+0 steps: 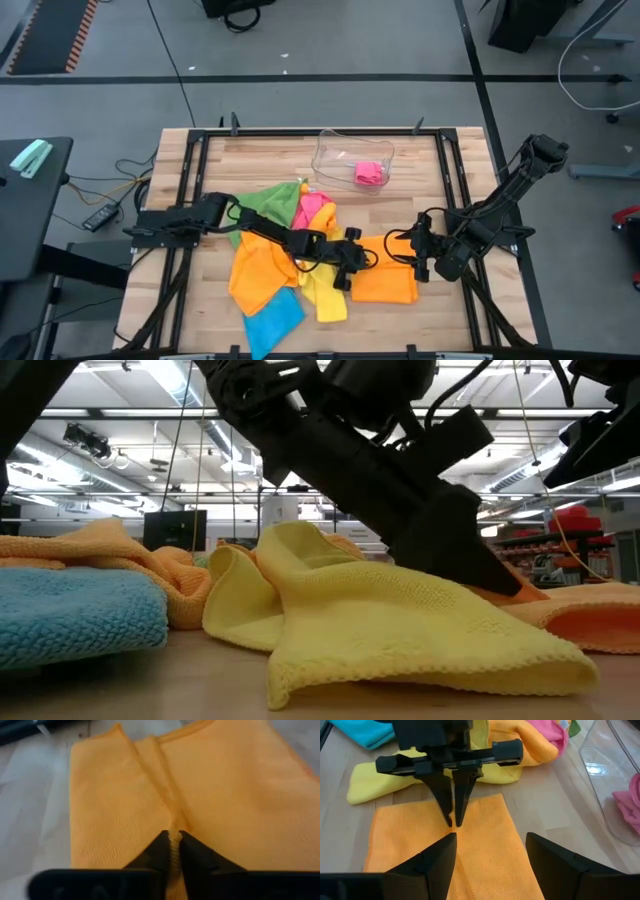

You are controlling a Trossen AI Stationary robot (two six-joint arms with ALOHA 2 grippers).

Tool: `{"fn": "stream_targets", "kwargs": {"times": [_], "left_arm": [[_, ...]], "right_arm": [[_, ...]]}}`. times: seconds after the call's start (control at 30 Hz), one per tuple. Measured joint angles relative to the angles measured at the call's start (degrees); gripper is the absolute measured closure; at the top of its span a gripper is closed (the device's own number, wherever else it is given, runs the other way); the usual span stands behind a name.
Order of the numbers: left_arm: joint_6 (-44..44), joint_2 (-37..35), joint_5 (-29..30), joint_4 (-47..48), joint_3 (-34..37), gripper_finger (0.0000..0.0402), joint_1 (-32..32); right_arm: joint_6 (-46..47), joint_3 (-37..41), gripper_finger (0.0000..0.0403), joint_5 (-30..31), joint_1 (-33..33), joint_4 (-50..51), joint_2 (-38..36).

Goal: Fold microfiber towels
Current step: Fold the right orange microfiber cloth

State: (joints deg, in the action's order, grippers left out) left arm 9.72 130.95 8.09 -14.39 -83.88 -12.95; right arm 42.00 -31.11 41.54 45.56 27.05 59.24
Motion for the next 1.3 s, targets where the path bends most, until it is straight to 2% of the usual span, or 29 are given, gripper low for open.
{"fn": "stream_targets", "kwargs": {"times": [0.07, 0.3, 0.43, 0.63, 0.83, 1.07, 1.17, 1.3], "left_arm": [[-0.2, -0.7, -1.5, 0.5, 0.0, 0.0388, 0.0], [-1.0, -4.2, -4.5, 3.3, -0.1, 0.0367, 0.0], [-1.1, -5.5, -7.1, 4.4, -0.2, 0.0378, 0.0], [-1.1, -7.1, -9.7, 11.4, -0.1, 0.0389, 0.0], [-1.5, -6.2, -10.1, 12.0, -0.2, 0.0360, -0.1], [-3.5, -5.4, -10.1, 10.1, -0.1, 0.0380, -0.9], [-4.7, -5.4, -10.1, 10.1, -0.1, 0.0389, -1.1], [-5.1, -5.4, -10.2, 11.4, -0.1, 0.0380, -1.1]], "right_arm": [[0.0, 0.0, 0.0155, 0.0, 0.0, 0.0, 0.0], [0.0, 0.0, 0.0155, 0.0, 0.0, -0.1, 0.0], [0.0, 0.0, 0.0155, 0.0, 0.0, -0.4, 0.0], [-0.4, 0.0, 0.0155, 0.0, 0.0, -0.6, 0.0], [-0.7, 0.0, 0.0155, 0.0, 0.0, -1.0, 0.0], [0.4, 0.0, 0.0155, -0.9, 0.0, -3.2, 0.2], [-1.4, -0.1, 0.0155, -1.6, 0.2, -8.9, 3.3], [-2.7, -0.1, 0.0155, -2.3, 2.3, -14.8, 11.6]]}}
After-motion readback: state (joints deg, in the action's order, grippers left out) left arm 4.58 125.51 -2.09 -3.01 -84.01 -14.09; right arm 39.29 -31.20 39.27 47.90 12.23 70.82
